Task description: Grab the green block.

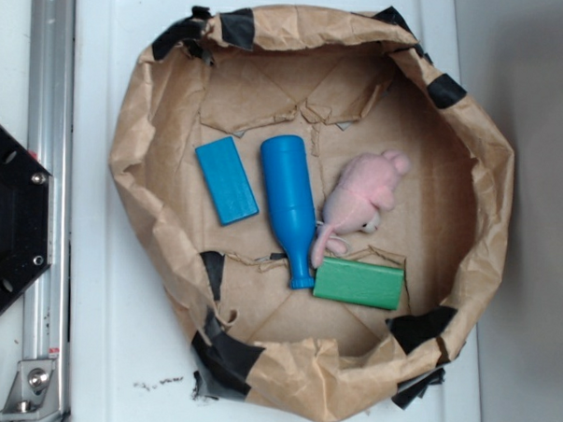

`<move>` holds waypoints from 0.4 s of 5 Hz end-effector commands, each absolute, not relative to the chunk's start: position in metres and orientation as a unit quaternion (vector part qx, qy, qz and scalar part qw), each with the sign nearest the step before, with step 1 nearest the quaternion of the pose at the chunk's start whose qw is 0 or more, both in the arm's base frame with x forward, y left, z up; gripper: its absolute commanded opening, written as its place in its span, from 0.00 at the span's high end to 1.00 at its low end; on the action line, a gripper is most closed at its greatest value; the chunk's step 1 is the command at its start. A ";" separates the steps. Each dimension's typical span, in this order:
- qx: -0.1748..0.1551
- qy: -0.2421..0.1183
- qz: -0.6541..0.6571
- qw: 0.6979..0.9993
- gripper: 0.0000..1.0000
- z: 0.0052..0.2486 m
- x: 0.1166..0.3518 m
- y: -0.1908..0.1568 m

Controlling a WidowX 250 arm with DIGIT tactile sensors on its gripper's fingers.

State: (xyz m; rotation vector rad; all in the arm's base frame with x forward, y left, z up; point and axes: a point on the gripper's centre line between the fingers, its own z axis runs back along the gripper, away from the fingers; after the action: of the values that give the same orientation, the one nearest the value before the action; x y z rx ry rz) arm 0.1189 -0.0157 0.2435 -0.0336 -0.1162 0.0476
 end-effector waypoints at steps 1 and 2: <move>-0.017 -0.058 0.024 0.998 0.00 0.243 0.119 -0.016; -0.006 -0.062 0.035 0.997 0.00 0.212 0.157 0.006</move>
State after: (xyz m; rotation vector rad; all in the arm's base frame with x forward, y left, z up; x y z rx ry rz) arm 0.1584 0.0036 0.2073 -0.0072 -0.1105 0.0533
